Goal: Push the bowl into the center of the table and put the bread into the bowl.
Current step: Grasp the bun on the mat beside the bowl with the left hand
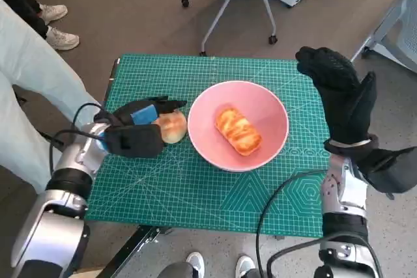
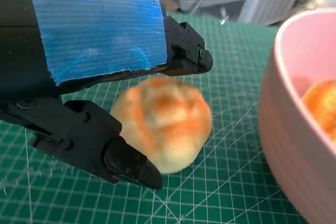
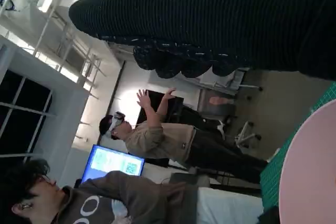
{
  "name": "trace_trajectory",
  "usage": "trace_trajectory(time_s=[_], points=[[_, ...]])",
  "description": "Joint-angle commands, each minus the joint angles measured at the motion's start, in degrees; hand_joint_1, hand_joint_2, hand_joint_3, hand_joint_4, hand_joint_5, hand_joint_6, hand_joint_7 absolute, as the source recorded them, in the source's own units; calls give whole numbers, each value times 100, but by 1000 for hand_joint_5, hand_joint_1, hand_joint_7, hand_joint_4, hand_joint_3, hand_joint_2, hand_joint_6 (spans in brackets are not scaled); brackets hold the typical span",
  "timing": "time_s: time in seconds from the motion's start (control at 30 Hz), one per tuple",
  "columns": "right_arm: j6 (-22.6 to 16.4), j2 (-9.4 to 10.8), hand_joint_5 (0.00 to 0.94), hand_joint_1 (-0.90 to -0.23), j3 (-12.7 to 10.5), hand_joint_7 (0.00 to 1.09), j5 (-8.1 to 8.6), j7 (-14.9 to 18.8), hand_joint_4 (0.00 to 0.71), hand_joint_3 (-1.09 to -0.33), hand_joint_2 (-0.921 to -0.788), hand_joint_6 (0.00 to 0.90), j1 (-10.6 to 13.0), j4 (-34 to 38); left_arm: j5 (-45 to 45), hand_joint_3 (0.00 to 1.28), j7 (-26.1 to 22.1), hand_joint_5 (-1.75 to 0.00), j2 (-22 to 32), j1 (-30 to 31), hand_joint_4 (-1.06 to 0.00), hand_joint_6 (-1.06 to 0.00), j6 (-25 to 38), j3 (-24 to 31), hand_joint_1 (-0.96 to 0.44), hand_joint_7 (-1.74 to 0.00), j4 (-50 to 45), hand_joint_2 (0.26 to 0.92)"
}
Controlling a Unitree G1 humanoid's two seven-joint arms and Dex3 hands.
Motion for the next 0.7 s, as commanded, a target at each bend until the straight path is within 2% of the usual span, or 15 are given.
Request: trace_trajectory(time_s=[0.03,0.07,0.17,0.3,0.33,0.37,0.4,0.47,0.53,0.7], points=[[-10,20,0,-661,24,450,-17,26,196,-717,-921,103,35,86,112,6,5,-20,-141,-133,-303,-407,198,-117,-211,-36,198,851],[-15,16,0,-661,22,451,-16,27,196,-718,-921,103,32,92,134,6,3,-19,-156,-143,-311,-415,238,-146,-205,-37,220,853],[-28,7,0,-660,11,451,4,41,196,-725,-921,103,24,112,255,8,52,-31,-178,-177,-448,-542,342,-289,-149,-66,273,874],[-49,1,0,-660,-3,452,28,67,196,-728,-921,103,14,150,498,13,247,-77,-140,-203,-709,-712,354,-502,-88,-101,301,905],[-53,1,0,-660,-7,452,33,72,196,-728,-921,104,11,161,552,35,301,-299,-129,-212,-706,-670,355,-553,-70,-330,309,909],[-56,4,1,-660,-10,452,41,76,197,-728,-921,104,12,165,615,90,368,-649,-116,-220,-674,-582,358,-608,-45,-686,316,913],[-60,5,1,-661,-13,453,46,79,197,-727,-921,106,10,170,659,117,417,-884,-108,-228,-658,-543,359,-644,-29,-884,325,916],[-71,12,1,-662,-19,453,54,83,198,-726,-921,108,13,178,706,137,484,-1098,-83,-237,-644,-522,334,-686,-15,-1035,337,918],[-83,16,1,-663,-24,453,63,97,198,-726,-921,109,14,188,727,146,515,-1238,-50,-250,-630,-522,292,-702,-6,-1115,347,920],[-121,20,2,-667,-26,448,50,100,199,-726,-921,105,24,200,697,145,557,-1293,50,-262,-604,-546,168,-674,0,-1184,334,921]])
